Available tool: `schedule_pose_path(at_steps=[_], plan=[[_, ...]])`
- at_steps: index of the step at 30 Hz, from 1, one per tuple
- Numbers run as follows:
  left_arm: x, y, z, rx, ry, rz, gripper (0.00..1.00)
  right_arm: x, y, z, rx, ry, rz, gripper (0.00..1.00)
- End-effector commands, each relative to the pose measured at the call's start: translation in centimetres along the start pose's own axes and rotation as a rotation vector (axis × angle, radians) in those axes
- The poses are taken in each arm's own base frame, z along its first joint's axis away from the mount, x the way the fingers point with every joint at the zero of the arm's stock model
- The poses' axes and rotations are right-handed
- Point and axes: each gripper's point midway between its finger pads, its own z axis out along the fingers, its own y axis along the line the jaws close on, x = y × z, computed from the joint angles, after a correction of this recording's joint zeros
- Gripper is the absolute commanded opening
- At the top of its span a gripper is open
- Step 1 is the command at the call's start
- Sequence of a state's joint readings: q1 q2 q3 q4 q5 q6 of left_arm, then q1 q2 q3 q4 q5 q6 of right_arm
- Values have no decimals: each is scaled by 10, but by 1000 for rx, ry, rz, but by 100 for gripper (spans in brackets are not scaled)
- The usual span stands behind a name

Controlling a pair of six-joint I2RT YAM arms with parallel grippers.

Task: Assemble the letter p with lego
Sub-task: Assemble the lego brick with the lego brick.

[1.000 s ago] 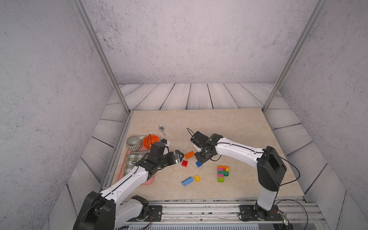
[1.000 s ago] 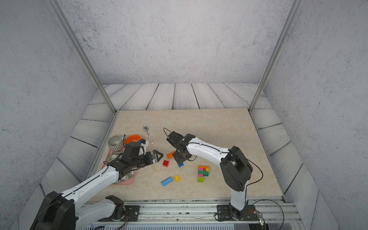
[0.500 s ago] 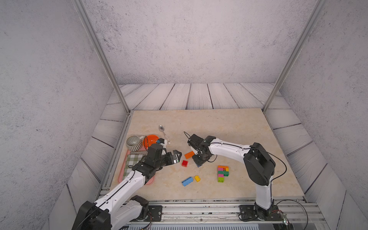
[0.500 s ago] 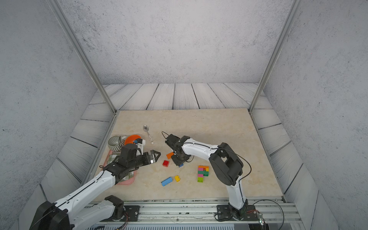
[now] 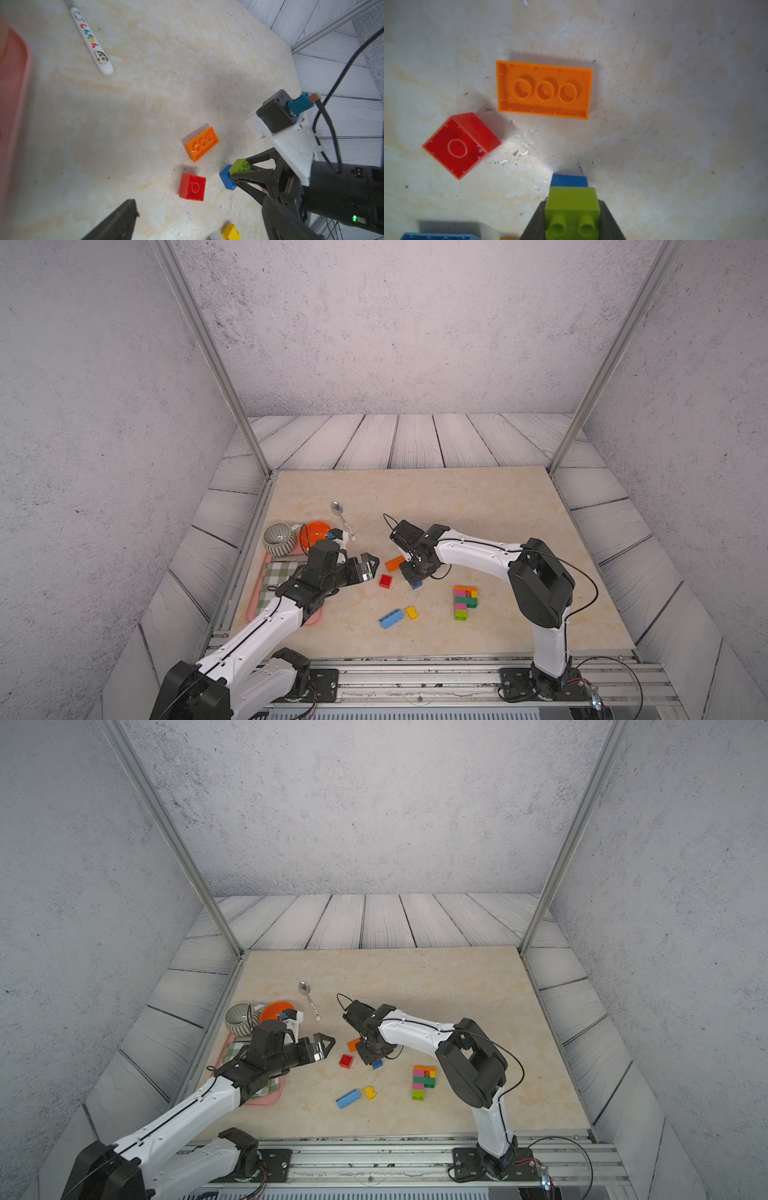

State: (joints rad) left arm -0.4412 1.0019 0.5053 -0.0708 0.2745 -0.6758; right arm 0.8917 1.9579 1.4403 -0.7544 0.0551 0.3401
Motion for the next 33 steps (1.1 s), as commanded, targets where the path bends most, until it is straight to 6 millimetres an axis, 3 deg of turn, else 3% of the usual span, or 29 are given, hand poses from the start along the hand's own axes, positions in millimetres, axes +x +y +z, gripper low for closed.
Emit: schedule_pose_path(at_steps=[1, 21, 29, 33], plan=[[4, 2, -1, -3, 4, 20, 98, 8, -2, 1, 20, 19, 26, 0], [5, 4, 0, -10, 6, 22, 98, 32, -3, 32, 81, 85, 2, 0], [5, 5, 0, -14, 6, 25, 98, 64, -4, 66, 158, 190, -33, 0], [4, 4, -1, -14, 3, 25, 98, 78, 6, 78, 87, 208, -4, 0]])
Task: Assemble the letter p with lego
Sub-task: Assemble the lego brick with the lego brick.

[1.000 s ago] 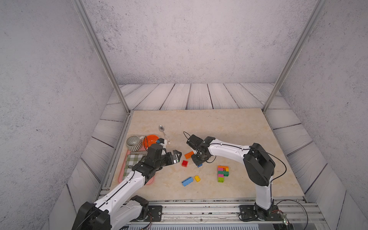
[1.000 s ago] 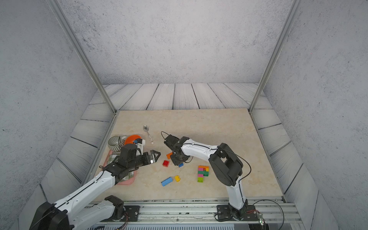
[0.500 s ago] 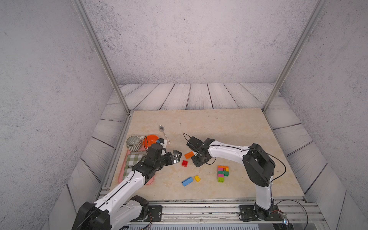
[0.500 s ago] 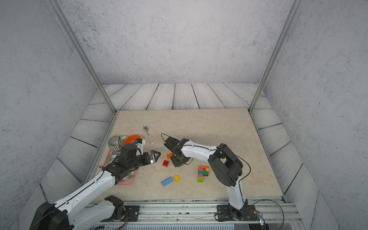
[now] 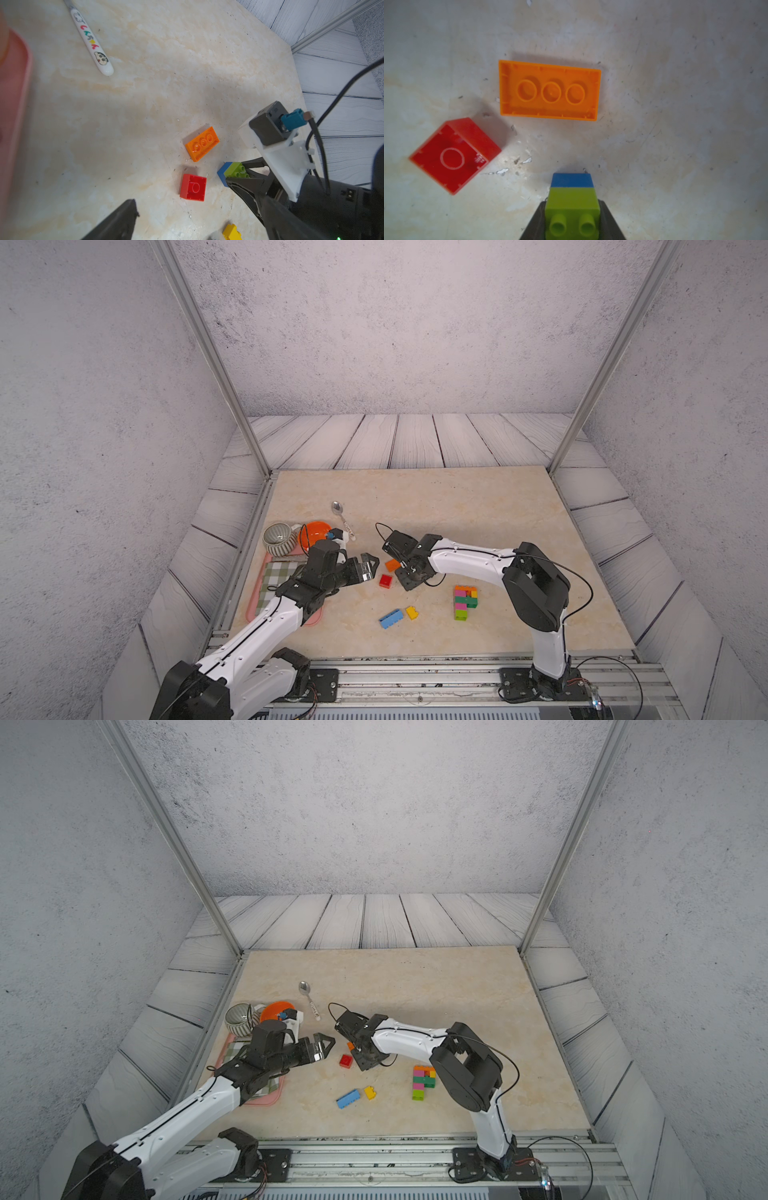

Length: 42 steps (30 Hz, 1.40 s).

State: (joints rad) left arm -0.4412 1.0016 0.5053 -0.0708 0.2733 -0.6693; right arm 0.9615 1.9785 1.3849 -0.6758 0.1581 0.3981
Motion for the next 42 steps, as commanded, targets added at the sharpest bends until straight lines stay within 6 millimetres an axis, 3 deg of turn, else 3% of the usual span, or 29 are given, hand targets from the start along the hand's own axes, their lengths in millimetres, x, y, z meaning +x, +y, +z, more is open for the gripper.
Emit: schedule_pose_path(at_steps=[1, 11, 15, 20, 28, 34, 42], plan=[[5, 4, -1, -14, 6, 18, 98, 76, 5, 59, -19, 245, 6, 0], [3, 4, -5, -17, -8, 22, 98, 65, 7, 33, -46, 216, 37, 1], [3, 4, -5, -18, -10, 24, 98, 55, 6, 16, -46, 185, 45, 16], [3, 4, -4, -17, -8, 23, 98, 46, 5, -2, -50, 158, 50, 19], [3, 4, -5, -18, -10, 23, 98, 62, -4, -7, -22, 158, 127, 20], [4, 5, -3, -18, -2, 21, 98, 65, 3, -7, -41, 134, 188, 41], [5, 4, -3, -14, 0, 23, 98, 52, 9, -21, -79, 87, 191, 64]])
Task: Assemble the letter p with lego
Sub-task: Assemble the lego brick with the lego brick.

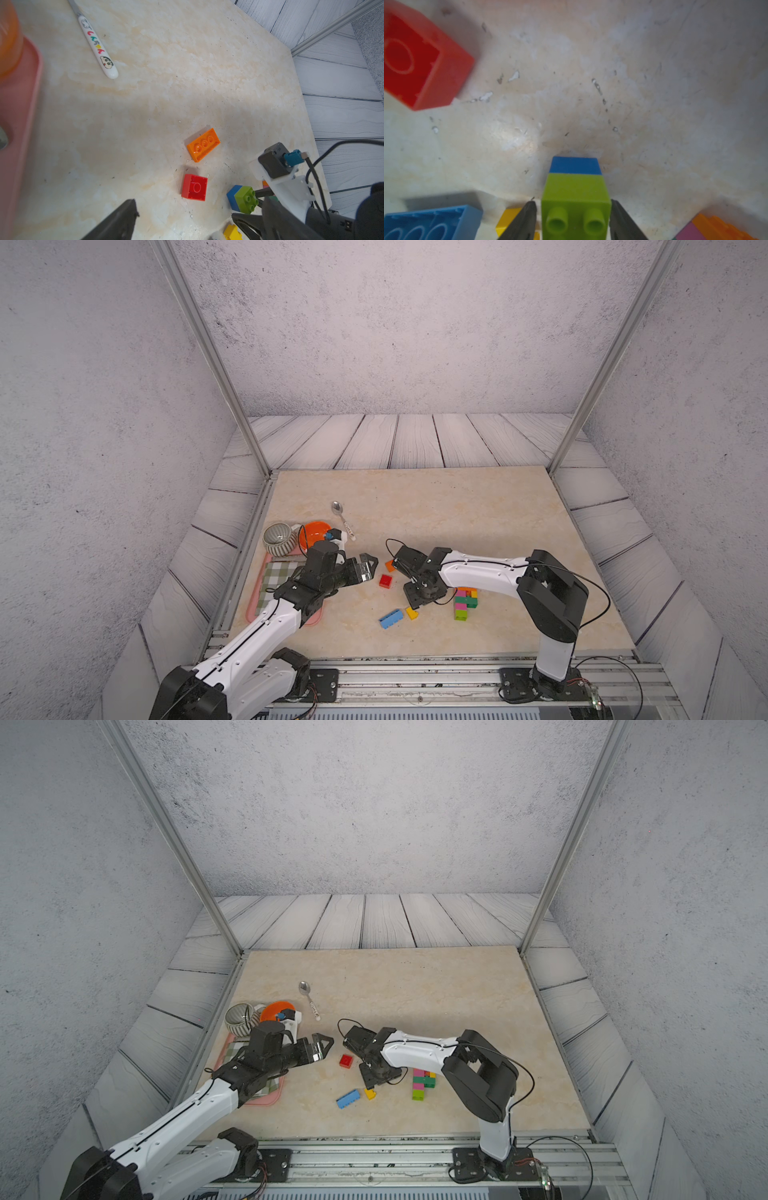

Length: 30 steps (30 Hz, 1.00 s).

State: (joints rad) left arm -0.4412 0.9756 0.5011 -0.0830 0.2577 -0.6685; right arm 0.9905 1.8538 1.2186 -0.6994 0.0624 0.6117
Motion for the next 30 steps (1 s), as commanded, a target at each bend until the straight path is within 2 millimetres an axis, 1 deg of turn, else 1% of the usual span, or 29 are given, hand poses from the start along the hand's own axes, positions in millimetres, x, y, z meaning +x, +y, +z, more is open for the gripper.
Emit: schedule_pose_path(at_steps=[1, 5, 9, 14, 18, 23, 27, 30], plan=[[7, 4, 2, -8, 17, 19, 98, -2, 4, -10, -24, -15, 12, 65], [8, 4, 4, -11, 25, 19, 98, -4, 16, -9, -87, -16, 20, 66], [8, 4, 5, -11, 30, 20, 98, -2, 22, -5, -127, -19, 29, 66], [10, 5, 7, -12, 40, 20, 98, 0, 27, -11, -177, -31, 43, 66], [12, 5, 11, -7, 57, 18, 98, 2, 28, -23, -211, -54, 50, 66], [17, 3, 18, 0, 97, 24, 98, -1, 21, -44, -217, -110, 37, 67], [27, 2, 21, -6, 139, 25, 98, -3, 20, -60, -243, -166, -3, 67], [37, 6, 19, -18, 172, -20, 99, 2, 22, -67, -272, -182, -52, 67]])
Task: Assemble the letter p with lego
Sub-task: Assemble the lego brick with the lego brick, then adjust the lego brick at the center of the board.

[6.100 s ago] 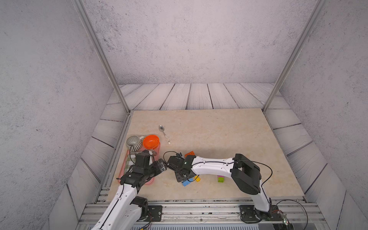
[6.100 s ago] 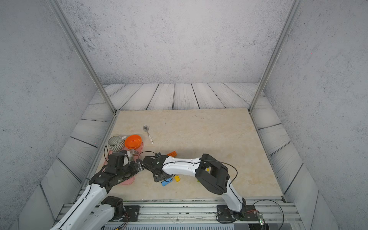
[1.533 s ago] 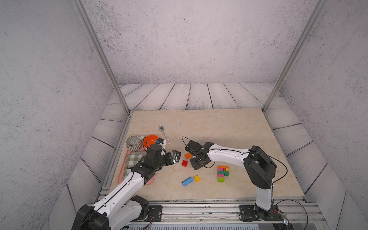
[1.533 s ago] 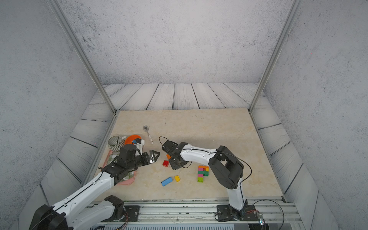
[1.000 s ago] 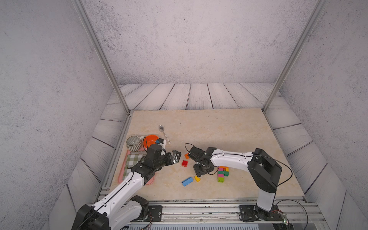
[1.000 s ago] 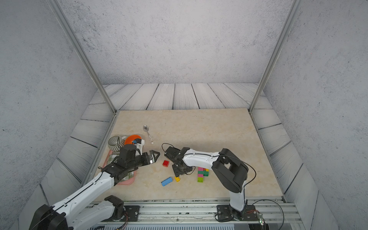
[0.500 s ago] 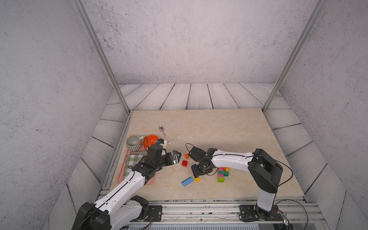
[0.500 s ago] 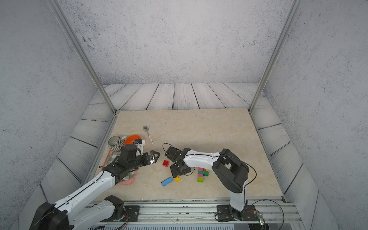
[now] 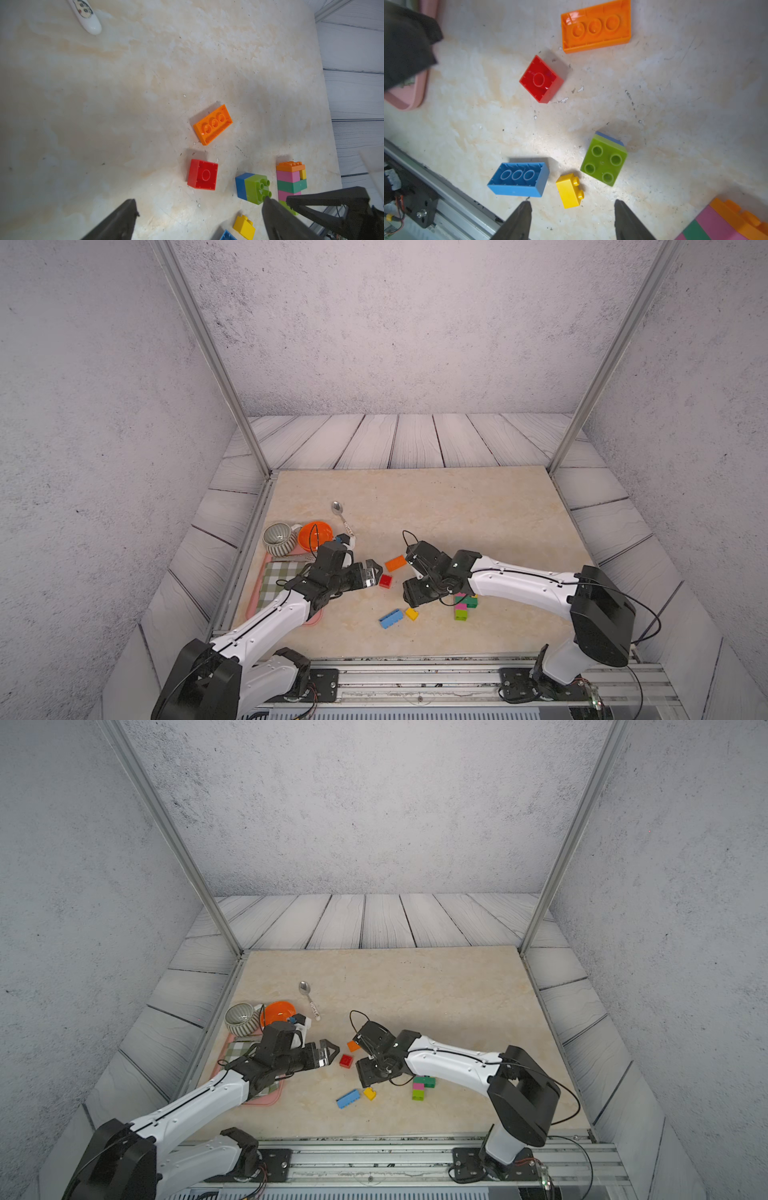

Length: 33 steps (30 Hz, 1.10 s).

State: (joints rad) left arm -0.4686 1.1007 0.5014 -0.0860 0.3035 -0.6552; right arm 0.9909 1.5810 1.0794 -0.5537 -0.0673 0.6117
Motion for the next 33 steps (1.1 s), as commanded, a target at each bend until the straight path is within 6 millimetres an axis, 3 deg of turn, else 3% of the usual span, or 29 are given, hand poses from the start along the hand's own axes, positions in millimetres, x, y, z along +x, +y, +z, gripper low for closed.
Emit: schedule_pose_path(at_steps=[1, 8, 12, 16, 23, 28, 33], plan=[[11, -2, -3, 6, 44, -31, 100, 4, -3, -8, -10, -11, -57, 67], [65, 2, -32, -117, 140, 65, 95, 12, -25, -22, -23, -48, -23, 66], [85, -2, -38, -156, 193, 147, 91, 12, -35, -32, -64, -89, 22, 66], [102, -12, -28, -180, 261, 255, 91, 16, -41, -36, -91, -109, 55, 66], [111, -36, -11, -270, 295, 492, 91, 26, -51, -42, -92, -116, 81, 67], [117, -36, 5, -297, 323, 535, 90, 32, -56, -49, -94, -130, 93, 66], [122, -34, 18, -314, 350, 547, 78, 36, -61, -51, -96, -137, 105, 65]])
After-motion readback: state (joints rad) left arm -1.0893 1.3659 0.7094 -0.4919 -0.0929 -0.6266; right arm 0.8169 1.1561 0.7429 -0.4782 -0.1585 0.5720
